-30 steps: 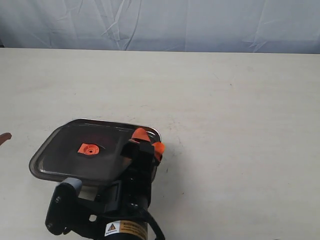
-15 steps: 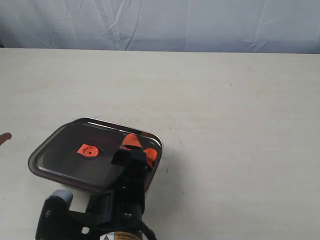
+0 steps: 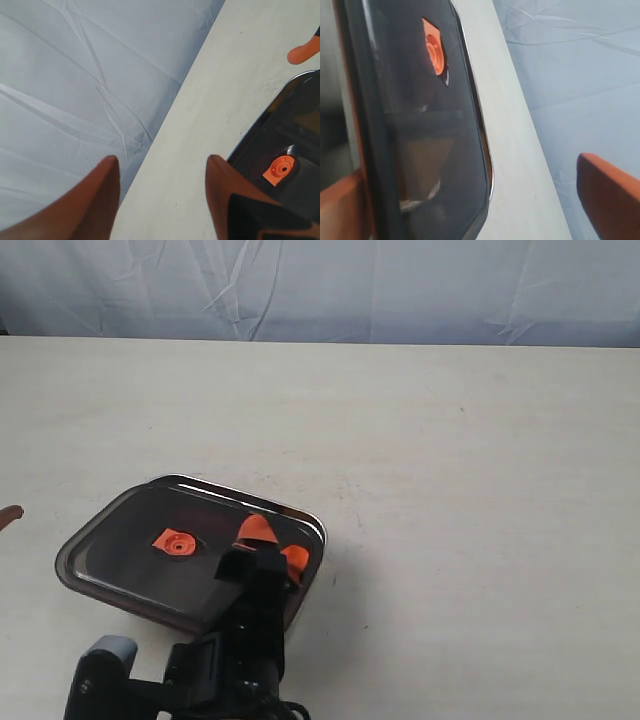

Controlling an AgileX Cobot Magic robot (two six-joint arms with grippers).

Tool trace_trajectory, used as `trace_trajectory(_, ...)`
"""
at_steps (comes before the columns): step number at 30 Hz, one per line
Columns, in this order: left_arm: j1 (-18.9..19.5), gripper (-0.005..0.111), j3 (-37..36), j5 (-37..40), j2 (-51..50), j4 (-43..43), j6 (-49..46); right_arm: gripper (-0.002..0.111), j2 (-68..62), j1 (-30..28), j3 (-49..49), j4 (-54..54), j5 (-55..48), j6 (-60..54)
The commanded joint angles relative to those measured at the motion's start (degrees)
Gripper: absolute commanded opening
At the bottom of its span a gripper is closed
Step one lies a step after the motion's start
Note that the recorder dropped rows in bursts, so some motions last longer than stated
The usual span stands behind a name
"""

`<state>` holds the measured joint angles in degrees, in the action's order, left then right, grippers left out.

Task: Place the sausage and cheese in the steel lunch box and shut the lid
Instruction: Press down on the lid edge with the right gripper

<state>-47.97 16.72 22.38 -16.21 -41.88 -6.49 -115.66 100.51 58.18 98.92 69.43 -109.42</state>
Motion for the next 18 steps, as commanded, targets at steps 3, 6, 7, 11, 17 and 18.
trace_trajectory(3,-0.19,0.05,0.11,-0.46,0.5,0.51,0.47,0.099,-0.06,2.97,0.04,1.03,-3.94,0.34)
trace_trajectory(6,-0.19,0.05,0.11,-0.46,0.5,0.51,0.47,0.099,-0.06,3.09,0.04,1.03,-4.84,0.34)
trace_trajectory(7,-0.19,0.05,0.11,-0.46,0.5,0.51,0.47,0.099,-0.06,3.09,0.04,1.03,-5.08,0.34)
trace_trajectory(11,-0.19,0.05,0.11,-0.35,0.5,0.51,0.47,0.099,0.06,3.24,0.04,1.03,-5.06,0.34)
trace_trajectory(17,-0.19,0.05,0.11,-0.35,0.5,0.51,0.47,0.099,1.61,3.88,0.04,1.03,-6.61,0.34)
trace_trajectory(18,-0.19,0.05,0.11,-0.35,0.5,0.51,0.47,0.099,1.95,3.88,0.04,1.03,-6.61,0.34)
